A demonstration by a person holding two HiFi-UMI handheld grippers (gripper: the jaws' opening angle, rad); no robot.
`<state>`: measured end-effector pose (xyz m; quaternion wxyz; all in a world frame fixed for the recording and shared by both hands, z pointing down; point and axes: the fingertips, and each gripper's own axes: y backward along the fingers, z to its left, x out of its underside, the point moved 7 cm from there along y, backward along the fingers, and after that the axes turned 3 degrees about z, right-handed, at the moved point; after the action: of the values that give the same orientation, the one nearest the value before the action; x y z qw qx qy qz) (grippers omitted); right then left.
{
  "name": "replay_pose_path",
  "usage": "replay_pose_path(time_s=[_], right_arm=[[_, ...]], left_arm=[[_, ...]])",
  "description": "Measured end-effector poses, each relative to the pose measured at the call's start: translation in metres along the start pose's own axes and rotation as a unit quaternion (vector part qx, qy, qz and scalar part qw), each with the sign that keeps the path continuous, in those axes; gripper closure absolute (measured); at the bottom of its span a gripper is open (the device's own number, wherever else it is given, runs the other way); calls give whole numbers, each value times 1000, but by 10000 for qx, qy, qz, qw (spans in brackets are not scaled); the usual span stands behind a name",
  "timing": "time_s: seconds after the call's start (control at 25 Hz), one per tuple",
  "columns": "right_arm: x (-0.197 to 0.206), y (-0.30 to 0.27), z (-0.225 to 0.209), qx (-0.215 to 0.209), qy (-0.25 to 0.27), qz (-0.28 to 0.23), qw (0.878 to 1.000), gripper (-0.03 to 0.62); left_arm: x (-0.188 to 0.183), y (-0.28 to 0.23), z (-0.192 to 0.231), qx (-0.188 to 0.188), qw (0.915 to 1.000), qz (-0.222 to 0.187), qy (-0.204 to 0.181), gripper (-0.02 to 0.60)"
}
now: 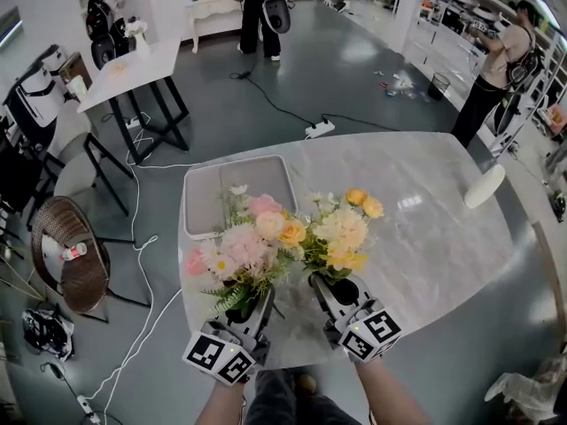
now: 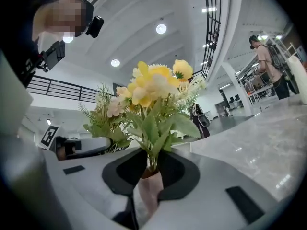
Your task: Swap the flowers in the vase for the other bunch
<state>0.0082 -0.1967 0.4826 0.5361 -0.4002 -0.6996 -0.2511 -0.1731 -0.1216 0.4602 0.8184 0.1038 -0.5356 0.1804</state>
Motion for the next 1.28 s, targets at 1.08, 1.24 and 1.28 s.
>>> replay_pose_path(time_s=[1.08,1.24,1.28], right_arm=[[-76,22,-1,43,-86,-1321,9912,525],[-82,24,0,50,-22,-1353,9908,525],[-84,26,-1,54,-13,-1356,9907,525]], left_arm=[[-22,8,-22,-66,9993,-341,-105,492],[-23,8,-22,-104,9993,-352,-116,492],[-23,8,-23,-118,9992,-365,-92,492]])
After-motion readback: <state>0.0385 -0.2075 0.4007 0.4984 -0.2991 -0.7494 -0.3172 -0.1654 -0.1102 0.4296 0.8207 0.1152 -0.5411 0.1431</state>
